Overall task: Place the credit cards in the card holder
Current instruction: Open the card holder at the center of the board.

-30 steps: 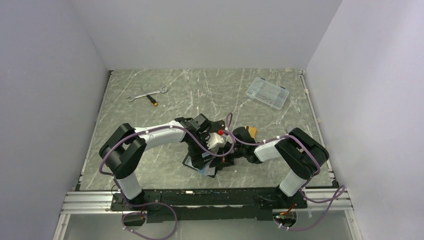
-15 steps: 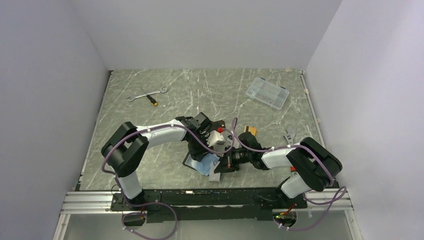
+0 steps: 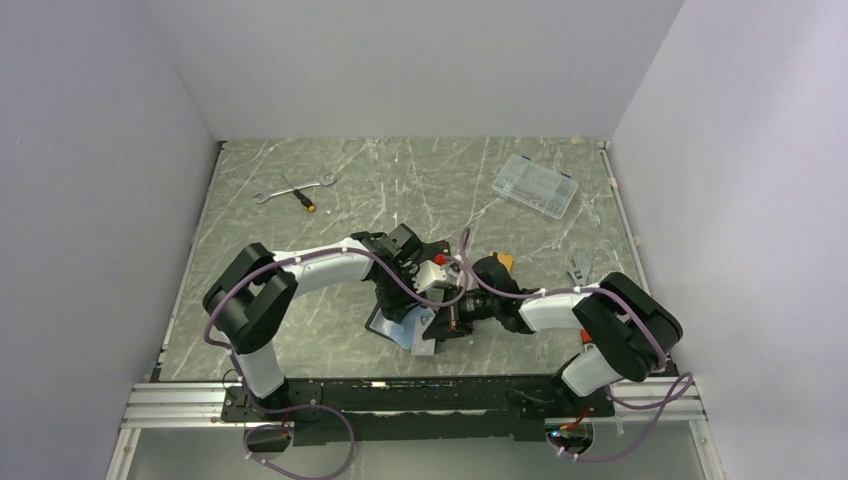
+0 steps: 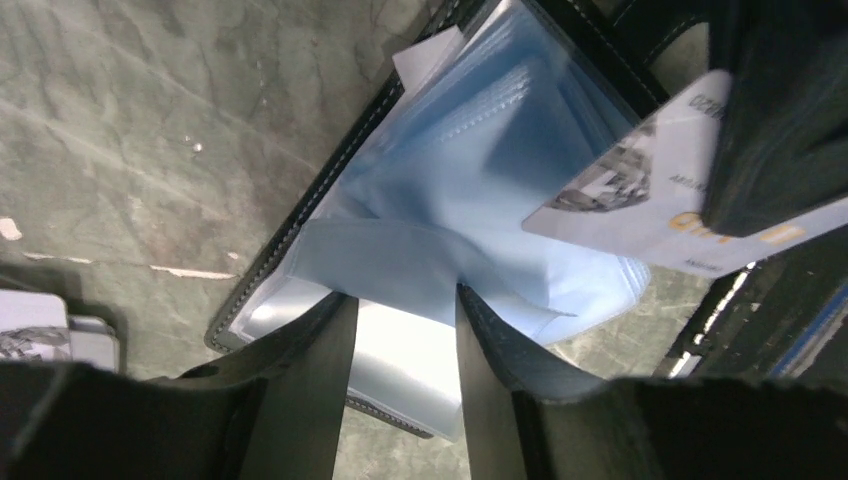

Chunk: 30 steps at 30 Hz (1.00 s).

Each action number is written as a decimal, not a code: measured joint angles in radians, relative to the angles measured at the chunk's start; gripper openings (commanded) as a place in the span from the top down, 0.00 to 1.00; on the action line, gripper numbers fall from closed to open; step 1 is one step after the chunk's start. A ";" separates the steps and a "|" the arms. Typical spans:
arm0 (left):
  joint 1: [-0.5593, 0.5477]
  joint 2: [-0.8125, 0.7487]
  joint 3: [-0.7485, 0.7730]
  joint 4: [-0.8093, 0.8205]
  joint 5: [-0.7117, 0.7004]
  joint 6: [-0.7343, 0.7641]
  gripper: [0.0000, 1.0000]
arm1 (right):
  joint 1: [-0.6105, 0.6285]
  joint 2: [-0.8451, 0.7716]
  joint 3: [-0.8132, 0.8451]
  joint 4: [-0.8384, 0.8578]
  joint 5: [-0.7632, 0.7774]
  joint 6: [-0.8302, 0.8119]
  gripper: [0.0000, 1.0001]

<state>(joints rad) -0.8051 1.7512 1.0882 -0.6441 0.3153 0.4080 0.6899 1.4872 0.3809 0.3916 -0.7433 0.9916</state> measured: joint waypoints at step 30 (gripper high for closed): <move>0.256 -0.122 0.062 -0.229 0.264 0.041 0.01 | 0.064 0.237 0.243 -0.051 0.006 -0.023 1.00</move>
<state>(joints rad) -0.5495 1.6287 1.1503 -0.8726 0.5793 0.4492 0.7544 1.7237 0.6239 0.3405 -0.7376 0.9691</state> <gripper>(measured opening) 0.994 0.009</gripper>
